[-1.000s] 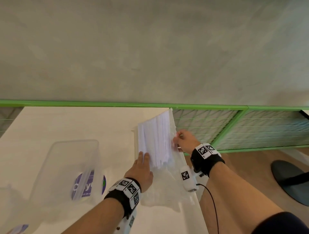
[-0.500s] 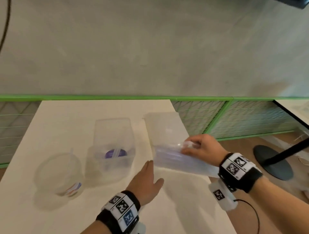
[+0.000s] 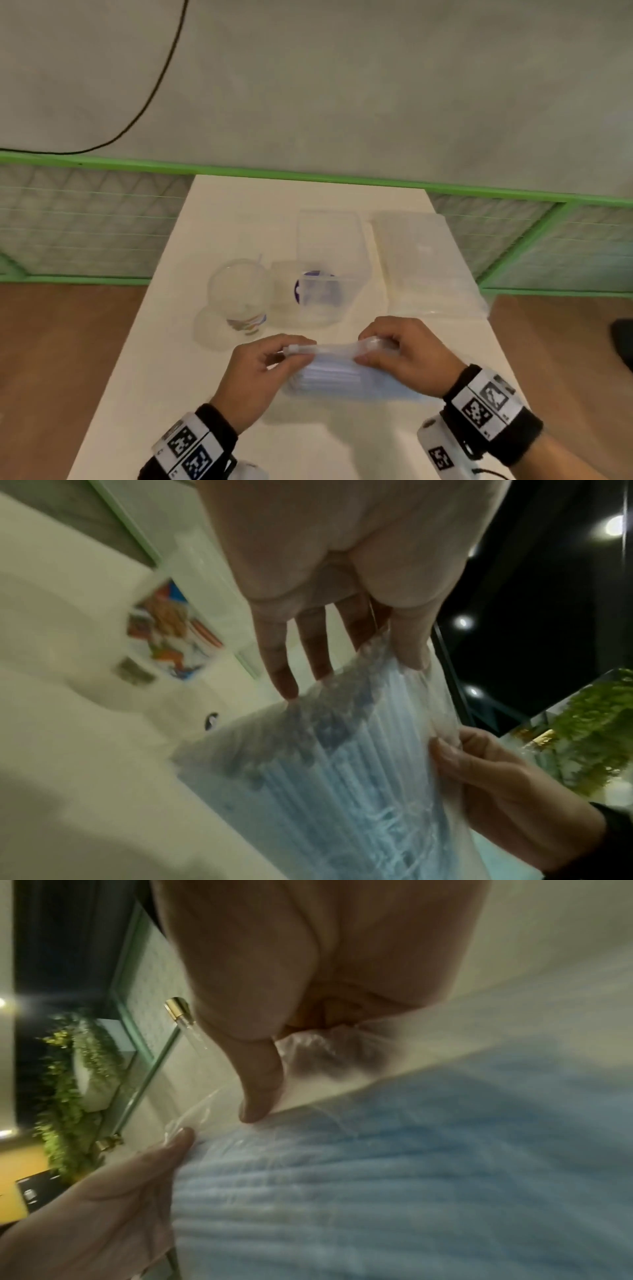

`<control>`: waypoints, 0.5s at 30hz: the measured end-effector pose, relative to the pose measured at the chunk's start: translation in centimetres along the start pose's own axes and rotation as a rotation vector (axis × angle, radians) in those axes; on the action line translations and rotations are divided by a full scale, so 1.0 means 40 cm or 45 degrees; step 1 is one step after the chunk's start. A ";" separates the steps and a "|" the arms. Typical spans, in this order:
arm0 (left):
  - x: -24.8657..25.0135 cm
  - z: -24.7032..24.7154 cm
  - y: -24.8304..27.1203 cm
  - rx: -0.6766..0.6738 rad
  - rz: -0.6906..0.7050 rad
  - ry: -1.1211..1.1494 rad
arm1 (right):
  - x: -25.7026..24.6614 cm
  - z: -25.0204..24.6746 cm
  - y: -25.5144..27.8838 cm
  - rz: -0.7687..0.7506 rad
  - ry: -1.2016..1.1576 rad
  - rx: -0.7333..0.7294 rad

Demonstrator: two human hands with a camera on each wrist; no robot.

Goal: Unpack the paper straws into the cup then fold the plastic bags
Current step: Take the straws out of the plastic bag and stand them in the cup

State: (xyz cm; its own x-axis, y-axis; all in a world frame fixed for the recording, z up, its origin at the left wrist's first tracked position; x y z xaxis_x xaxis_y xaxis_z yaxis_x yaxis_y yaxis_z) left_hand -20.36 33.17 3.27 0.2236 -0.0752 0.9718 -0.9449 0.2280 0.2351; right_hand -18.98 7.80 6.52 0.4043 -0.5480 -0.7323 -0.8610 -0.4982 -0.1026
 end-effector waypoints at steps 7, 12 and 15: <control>-0.169 -0.070 0.021 0.347 -0.104 -0.224 | 0.092 0.181 -0.082 -0.178 0.298 -0.149; -0.284 -0.032 -0.010 0.401 -0.121 -0.392 | 0.185 0.259 -0.062 -0.033 0.368 -0.325; -0.302 -0.020 -0.025 0.452 -0.141 -0.370 | 0.196 0.269 -0.044 -0.093 0.427 -0.235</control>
State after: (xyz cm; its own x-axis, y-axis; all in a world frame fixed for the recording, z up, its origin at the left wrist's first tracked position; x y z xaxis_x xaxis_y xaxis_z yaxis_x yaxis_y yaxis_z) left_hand -21.94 34.63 -8.67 0.2994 -0.3608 0.8833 -0.9538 -0.1392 0.2664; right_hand -17.62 11.60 -6.30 0.5670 -0.6807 -0.4639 -0.7687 -0.6396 -0.0010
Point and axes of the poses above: each hand's wrist, its own y-axis away from the middle knuckle, its own z-axis out of the palm, x = y × z, the point moved 1 cm from there along -y, towards the middle knuckle, and after that the axes turned 11 degrees about -z, right-handed, at the moved point
